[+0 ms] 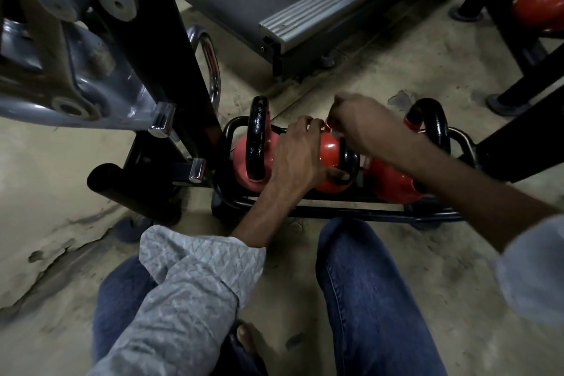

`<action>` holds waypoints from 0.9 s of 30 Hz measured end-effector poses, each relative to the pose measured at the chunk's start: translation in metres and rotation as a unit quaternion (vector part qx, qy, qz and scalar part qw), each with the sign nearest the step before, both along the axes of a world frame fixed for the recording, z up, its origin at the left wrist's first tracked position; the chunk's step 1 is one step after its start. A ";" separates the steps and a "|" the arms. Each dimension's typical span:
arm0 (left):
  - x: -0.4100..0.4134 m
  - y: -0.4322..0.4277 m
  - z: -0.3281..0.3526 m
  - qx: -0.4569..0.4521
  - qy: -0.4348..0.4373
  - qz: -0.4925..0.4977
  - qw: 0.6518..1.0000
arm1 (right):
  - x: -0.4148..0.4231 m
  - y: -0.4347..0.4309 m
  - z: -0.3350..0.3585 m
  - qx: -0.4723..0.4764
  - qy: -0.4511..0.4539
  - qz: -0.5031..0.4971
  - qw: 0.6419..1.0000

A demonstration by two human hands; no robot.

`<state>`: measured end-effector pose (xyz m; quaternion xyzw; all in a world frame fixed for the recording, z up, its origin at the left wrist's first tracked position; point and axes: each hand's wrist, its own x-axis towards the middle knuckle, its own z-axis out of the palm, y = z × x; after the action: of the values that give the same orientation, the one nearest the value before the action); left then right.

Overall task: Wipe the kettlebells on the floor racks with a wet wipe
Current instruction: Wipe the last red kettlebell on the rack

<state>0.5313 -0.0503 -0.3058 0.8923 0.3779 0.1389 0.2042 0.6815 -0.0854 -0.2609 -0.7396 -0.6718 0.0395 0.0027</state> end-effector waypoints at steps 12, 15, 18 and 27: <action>0.002 0.001 -0.003 0.004 -0.018 -0.074 0.997 | -0.044 -0.077 -0.071 0.396 0.423 -0.289 0.762; 0.002 0.002 -0.004 -0.001 -0.030 -0.080 0.996 | -0.041 -0.075 -0.075 0.403 0.471 -0.313 0.720; 0.005 0.003 -0.003 -0.007 -0.030 -0.086 0.996 | -0.034 -0.084 -0.065 0.388 0.462 -0.301 0.739; 0.056 -0.032 0.013 0.015 -0.064 -0.113 0.991 | 0.081 -0.121 -0.023 0.454 0.337 -0.332 0.755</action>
<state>0.5876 -0.0823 -0.2924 0.9216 0.2590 0.1770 0.2288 0.7625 -0.2059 -0.2835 -0.7671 -0.2789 -0.0271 0.5771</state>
